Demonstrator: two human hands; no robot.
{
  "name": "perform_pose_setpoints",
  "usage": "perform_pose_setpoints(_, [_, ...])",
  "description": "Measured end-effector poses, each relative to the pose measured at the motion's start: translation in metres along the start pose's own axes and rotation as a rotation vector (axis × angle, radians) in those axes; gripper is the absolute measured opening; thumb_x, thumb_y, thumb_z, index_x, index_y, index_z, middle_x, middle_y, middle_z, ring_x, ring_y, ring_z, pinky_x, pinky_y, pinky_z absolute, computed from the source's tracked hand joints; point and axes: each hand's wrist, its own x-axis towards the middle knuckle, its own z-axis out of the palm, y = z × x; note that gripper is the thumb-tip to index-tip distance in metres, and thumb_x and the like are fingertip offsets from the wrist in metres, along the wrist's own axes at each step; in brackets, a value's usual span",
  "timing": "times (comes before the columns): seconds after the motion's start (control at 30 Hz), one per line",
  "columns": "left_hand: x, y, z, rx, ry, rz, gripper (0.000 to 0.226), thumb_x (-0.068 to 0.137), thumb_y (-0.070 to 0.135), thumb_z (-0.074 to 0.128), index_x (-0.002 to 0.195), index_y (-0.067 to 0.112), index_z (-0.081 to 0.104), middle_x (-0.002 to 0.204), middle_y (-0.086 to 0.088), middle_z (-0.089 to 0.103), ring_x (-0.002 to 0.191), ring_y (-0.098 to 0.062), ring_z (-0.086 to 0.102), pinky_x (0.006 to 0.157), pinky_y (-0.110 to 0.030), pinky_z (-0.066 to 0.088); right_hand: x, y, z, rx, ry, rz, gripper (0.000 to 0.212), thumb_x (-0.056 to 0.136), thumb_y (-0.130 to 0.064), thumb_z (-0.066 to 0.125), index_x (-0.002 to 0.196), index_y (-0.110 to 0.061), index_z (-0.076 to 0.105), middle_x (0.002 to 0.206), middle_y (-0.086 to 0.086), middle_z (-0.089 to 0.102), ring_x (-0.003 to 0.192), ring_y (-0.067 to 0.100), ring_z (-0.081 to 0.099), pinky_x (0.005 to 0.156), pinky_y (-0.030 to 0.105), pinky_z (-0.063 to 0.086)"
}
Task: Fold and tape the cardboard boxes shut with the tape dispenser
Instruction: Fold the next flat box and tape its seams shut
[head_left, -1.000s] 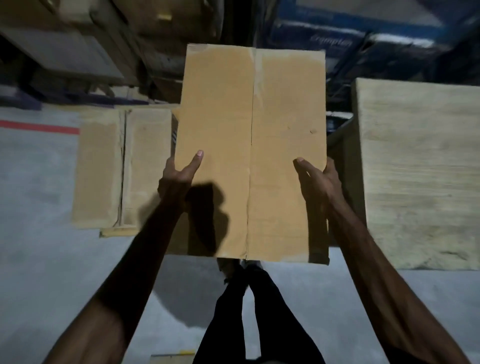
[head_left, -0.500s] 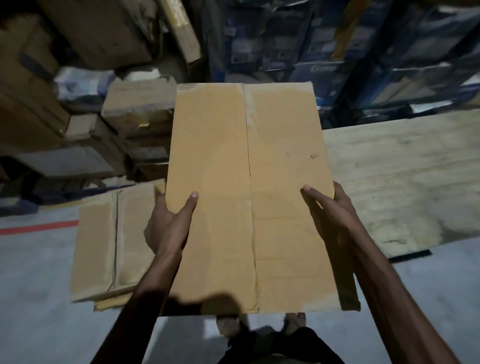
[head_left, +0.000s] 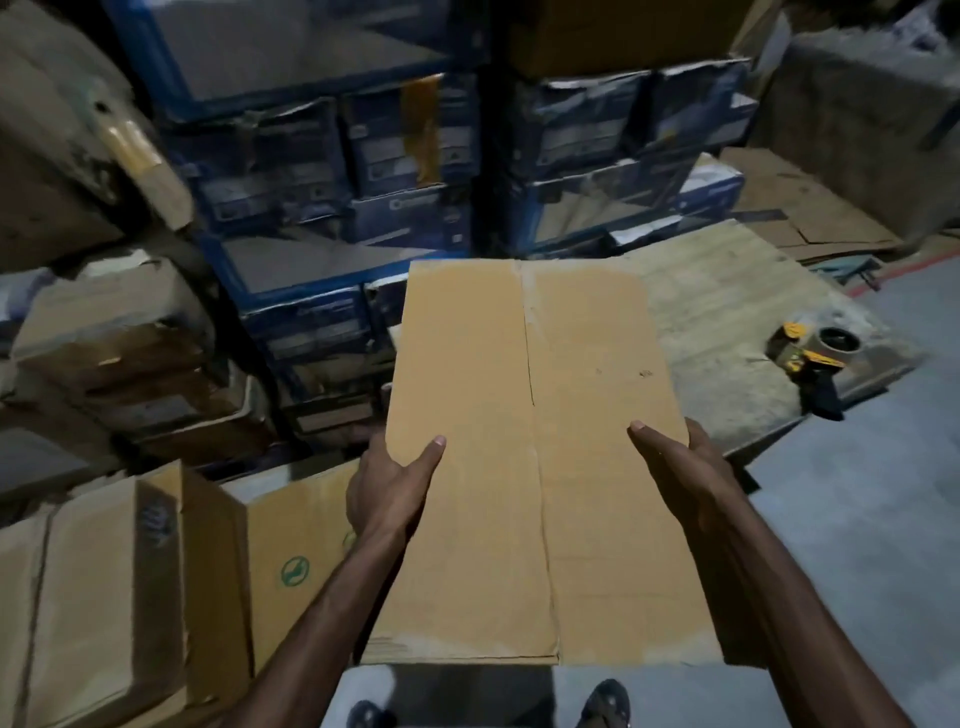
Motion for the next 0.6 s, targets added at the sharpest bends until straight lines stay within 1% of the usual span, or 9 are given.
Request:
perform_pose_setpoints(0.1, [-0.017, 0.038, 0.064, 0.038, -0.014, -0.009, 0.087, 0.066, 0.090, 0.054, 0.131, 0.032, 0.057, 0.122, 0.003, 0.068, 0.109, -0.031, 0.065, 0.090, -0.047, 0.055, 0.045, 0.014, -0.058, -0.062, 0.008, -0.011, 0.060, 0.087, -0.045, 0.080, 0.138, -0.022, 0.058, 0.124, 0.001, 0.067, 0.101, 0.019, 0.061, 0.085, 0.031, 0.048])
perform_pose_setpoints(0.2, [-0.019, 0.077, 0.105, 0.108, -0.033, 0.012, 0.088, 0.070, 0.090, 0.055, 0.133, 0.028, 0.053, 0.128, 0.002, 0.065, 0.114, -0.033, 0.062, 0.092, -0.048, 0.054, 0.091, 0.015, -0.099, -0.163, 0.030, -0.014, 0.070, 0.080, -0.061, 0.079, 0.137, -0.027, 0.058, 0.125, 0.000, 0.069, 0.116, 0.026, 0.063, 0.098, 0.044, 0.053])
perform_pose_setpoints(0.3, [-0.008, 0.105, 0.125, 0.122, -0.107, 0.000, 0.095, 0.069, 0.090, 0.059, 0.135, 0.022, 0.047, 0.127, -0.001, 0.065, 0.112, -0.034, 0.063, 0.092, -0.047, 0.054, 0.130, 0.006, -0.118, -0.271, 0.080, -0.020, 0.075, 0.076, -0.074, 0.071, 0.135, -0.031, 0.056, 0.129, 0.002, 0.068, 0.116, 0.031, 0.062, 0.099, 0.047, 0.052])
perform_pose_setpoints(0.37, [0.005, 0.113, 0.131, 0.076, -0.166, -0.023, 0.100, 0.060, 0.094, 0.065, 0.132, 0.027, 0.046, 0.120, 0.005, 0.067, 0.107, -0.029, 0.065, 0.093, -0.047, 0.055, 0.150, -0.002, -0.122, -0.380, 0.113, -0.019, 0.078, 0.079, -0.078, 0.064, 0.139, -0.029, 0.052, 0.134, 0.007, 0.065, 0.122, 0.037, 0.059, 0.093, 0.043, 0.047])
perform_pose_setpoints(0.4, [0.009, 0.118, 0.132, 0.001, -0.203, -0.053, 0.104, 0.057, 0.093, 0.071, 0.135, 0.029, 0.045, 0.123, 0.007, 0.067, 0.110, -0.026, 0.064, 0.097, -0.046, 0.054, 0.160, -0.003, -0.122, -0.440, 0.127, -0.026, 0.080, 0.083, -0.078, 0.061, 0.143, -0.027, 0.048, 0.137, 0.010, 0.063, 0.125, 0.039, 0.057, 0.089, 0.042, 0.044])
perform_pose_setpoints(0.47, [0.013, 0.128, 0.138, -0.247, -0.290, -0.113, 0.102, 0.066, 0.073, 0.085, 0.146, 0.029, 0.040, 0.135, 0.010, 0.059, 0.123, -0.021, 0.058, 0.105, -0.039, 0.047, 0.176, -0.004, -0.121, -0.528, 0.142, -0.054, 0.086, 0.086, -0.079, 0.056, 0.149, -0.023, 0.044, 0.141, 0.014, 0.060, 0.127, 0.041, 0.056, 0.089, 0.045, 0.043])
perform_pose_setpoints(0.53, [0.014, 0.135, 0.147, -0.366, -0.334, -0.081, 0.085, 0.085, 0.046, 0.083, 0.154, 0.028, 0.037, 0.130, 0.012, 0.052, 0.120, -0.015, 0.052, 0.100, -0.032, 0.040, 0.192, -0.005, -0.121, -0.581, 0.152, -0.085, 0.092, 0.084, -0.084, 0.051, 0.151, -0.022, 0.041, 0.142, 0.014, 0.060, 0.126, 0.041, 0.056, 0.092, 0.047, 0.046])
perform_pose_setpoints(0.57, [0.014, 0.137, 0.151, -0.389, -0.319, -0.048, 0.082, 0.087, 0.043, 0.082, 0.155, 0.029, 0.038, 0.128, 0.013, 0.053, 0.118, -0.014, 0.053, 0.098, -0.031, 0.040, 0.201, -0.006, -0.122, -0.607, 0.157, -0.089, 0.094, 0.082, -0.087, 0.050, 0.150, -0.023, 0.041, 0.141, 0.013, 0.060, 0.126, 0.040, 0.057, 0.092, 0.048, 0.046])
perform_pose_setpoints(0.6, [0.015, 0.137, 0.156, -0.396, -0.278, -0.028, 0.081, 0.085, 0.046, 0.083, 0.153, 0.033, 0.041, 0.128, 0.015, 0.057, 0.118, -0.014, 0.056, 0.097, -0.032, 0.043, 0.210, -0.009, -0.123, -0.632, 0.163, -0.090, 0.094, 0.081, -0.088, 0.048, 0.149, -0.024, 0.042, 0.140, 0.012, 0.061, 0.125, 0.040, 0.057, 0.092, 0.048, 0.046])
